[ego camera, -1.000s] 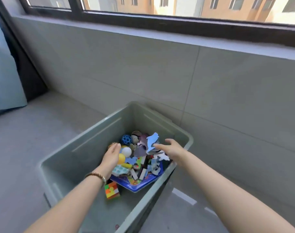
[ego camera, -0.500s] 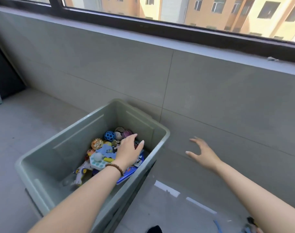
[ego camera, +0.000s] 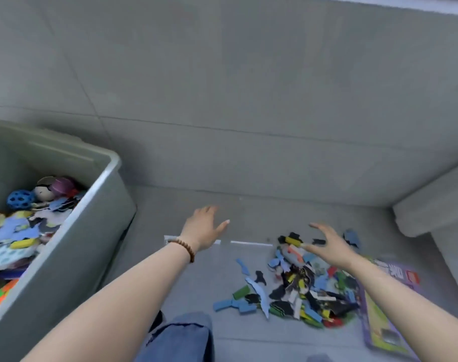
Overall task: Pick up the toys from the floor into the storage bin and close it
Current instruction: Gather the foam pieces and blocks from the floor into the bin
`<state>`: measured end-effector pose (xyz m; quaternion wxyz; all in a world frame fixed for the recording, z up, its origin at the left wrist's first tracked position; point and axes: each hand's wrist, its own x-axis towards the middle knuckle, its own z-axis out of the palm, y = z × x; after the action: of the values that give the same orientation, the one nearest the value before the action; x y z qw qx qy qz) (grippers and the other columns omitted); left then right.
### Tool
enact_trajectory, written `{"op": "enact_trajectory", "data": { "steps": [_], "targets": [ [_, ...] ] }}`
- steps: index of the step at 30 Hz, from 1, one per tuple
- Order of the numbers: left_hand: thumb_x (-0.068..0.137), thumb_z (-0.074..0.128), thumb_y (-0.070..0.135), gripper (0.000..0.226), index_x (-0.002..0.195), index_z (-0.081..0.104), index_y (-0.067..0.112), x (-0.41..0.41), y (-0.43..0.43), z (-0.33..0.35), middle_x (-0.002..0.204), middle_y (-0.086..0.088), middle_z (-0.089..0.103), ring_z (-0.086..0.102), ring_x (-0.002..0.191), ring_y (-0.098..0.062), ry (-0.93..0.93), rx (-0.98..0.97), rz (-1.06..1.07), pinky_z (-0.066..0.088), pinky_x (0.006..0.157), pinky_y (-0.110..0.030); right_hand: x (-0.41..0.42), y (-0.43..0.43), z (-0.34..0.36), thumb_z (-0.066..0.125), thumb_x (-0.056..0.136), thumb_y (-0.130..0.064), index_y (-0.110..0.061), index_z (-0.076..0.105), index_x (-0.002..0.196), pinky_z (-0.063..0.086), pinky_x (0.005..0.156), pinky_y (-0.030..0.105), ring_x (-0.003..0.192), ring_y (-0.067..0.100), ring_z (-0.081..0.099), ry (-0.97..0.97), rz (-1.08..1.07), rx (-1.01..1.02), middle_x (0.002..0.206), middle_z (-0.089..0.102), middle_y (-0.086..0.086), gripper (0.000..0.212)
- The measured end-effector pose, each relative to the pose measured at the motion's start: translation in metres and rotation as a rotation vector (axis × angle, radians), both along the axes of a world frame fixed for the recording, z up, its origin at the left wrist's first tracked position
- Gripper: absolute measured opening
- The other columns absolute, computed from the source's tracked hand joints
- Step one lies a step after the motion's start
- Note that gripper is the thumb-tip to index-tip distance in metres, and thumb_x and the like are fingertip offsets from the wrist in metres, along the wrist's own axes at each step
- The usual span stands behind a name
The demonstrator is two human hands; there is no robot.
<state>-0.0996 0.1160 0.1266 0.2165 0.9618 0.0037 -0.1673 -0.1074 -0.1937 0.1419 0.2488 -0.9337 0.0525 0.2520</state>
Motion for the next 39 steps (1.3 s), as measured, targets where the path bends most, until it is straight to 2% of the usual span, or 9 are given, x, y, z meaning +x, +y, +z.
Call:
{"op": "enact_trajectory", "data": {
  "steps": [8,13,18,23,25,27,30,36,39],
  "targets": [
    [0.094,0.043,0.050,0.062,0.145,0.029,0.017,0.015,-0.089,-0.095,0.151,-0.004,0.031,0.031,0.137,-0.023,0.218,-0.052,-0.086,0.032,0.109,-0.037,-0.007,-0.060,-0.109,0.072,0.078,-0.041,-0.019,0.043,0.135,0.031,0.104,0.029,0.132,0.019,0.037,0.069,-0.257,0.200,0.144,0.038,0.003,0.068],
    [0.094,0.043,0.051,0.061,0.145,0.030,0.020,0.015,-0.137,-0.145,0.150,-0.001,0.034,0.043,0.130,-0.021,0.344,-0.201,-0.051,0.036,0.104,-0.031,-0.003,-0.065,-0.160,0.073,0.078,-0.041,-0.020,0.040,0.138,0.030,0.098,0.024,0.134,0.019,0.034,0.108,-0.338,0.309,0.147,0.033,0.002,0.072],
    [0.095,0.038,0.051,0.059,0.143,0.034,0.016,0.013,-0.165,-0.185,0.143,-0.006,0.043,0.046,0.126,-0.021,0.428,-0.263,-0.035,0.036,0.099,-0.026,0.008,-0.054,-0.196,0.073,0.077,-0.041,-0.020,0.042,0.136,0.030,0.107,0.032,0.133,0.020,0.033,0.035,-0.326,0.359,0.141,0.039,0.002,0.070],
    [0.092,0.049,0.048,0.038,0.116,0.057,0.021,0.014,-0.177,-0.207,0.118,-0.002,0.059,0.057,0.104,-0.017,0.359,-0.338,0.028,0.045,0.089,-0.027,0.021,-0.050,-0.220,0.068,0.080,-0.042,-0.021,0.052,0.126,0.037,0.103,0.036,0.124,0.021,0.040,-0.031,-0.319,0.258,0.129,0.050,0.002,0.054],
    [0.087,0.056,0.050,0.035,0.107,0.060,0.021,0.014,-0.179,-0.213,0.107,0.002,0.063,0.059,0.096,-0.015,0.345,-0.363,0.089,0.049,0.085,-0.030,0.024,-0.049,-0.220,0.067,0.081,-0.042,-0.018,0.057,0.118,0.044,0.093,0.030,0.111,0.018,0.049,-0.027,-0.403,0.328,0.117,0.057,-0.001,0.045],
    [0.083,0.062,0.049,0.037,0.102,0.064,0.018,0.017,-0.180,-0.216,0.099,0.003,0.066,0.060,0.086,-0.011,0.353,-0.391,0.156,0.049,0.075,-0.024,0.025,-0.047,-0.217,0.065,0.085,-0.039,-0.013,0.058,0.115,0.046,0.072,0.017,0.096,0.015,0.054,0.007,-0.464,0.419,0.106,0.058,-0.001,0.041],
    [0.079,0.069,0.047,0.033,0.091,0.071,0.017,0.021,-0.182,-0.218,0.085,0.002,0.069,0.056,0.068,-0.006,0.363,-0.397,0.173,0.042,0.058,-0.017,0.021,-0.049,-0.217,0.061,0.088,-0.035,-0.014,0.058,0.118,0.042,0.055,0.003,0.094,0.012,0.054,0.016,-0.484,0.469,0.109,0.059,0.000,0.037],
    [0.078,0.073,0.038,0.021,0.072,0.071,0.018,0.022,-0.191,-0.222,0.061,0.003,0.055,0.045,0.054,-0.008,0.355,-0.438,0.222,0.036,0.052,-0.017,0.018,-0.052,-0.217,0.060,0.090,-0.029,-0.011,0.056,0.120,0.042,0.055,0.002,0.096,0.010,0.053,0.031,-0.548,0.555,0.111,0.057,0.001,0.035],
    [0.080,0.073,0.030,0.020,0.071,0.068,0.013,0.020,-0.192,-0.224,0.067,0.001,0.059,0.046,0.057,-0.010,0.349,-0.516,0.274,0.039,0.055,-0.019,0.019,-0.052,-0.218,0.059,0.090,-0.033,-0.012,0.054,0.125,0.040,0.071,0.008,0.100,0.008,0.050,0.032,-0.549,0.554,0.119,0.056,0.001,0.041]
  ]
}}
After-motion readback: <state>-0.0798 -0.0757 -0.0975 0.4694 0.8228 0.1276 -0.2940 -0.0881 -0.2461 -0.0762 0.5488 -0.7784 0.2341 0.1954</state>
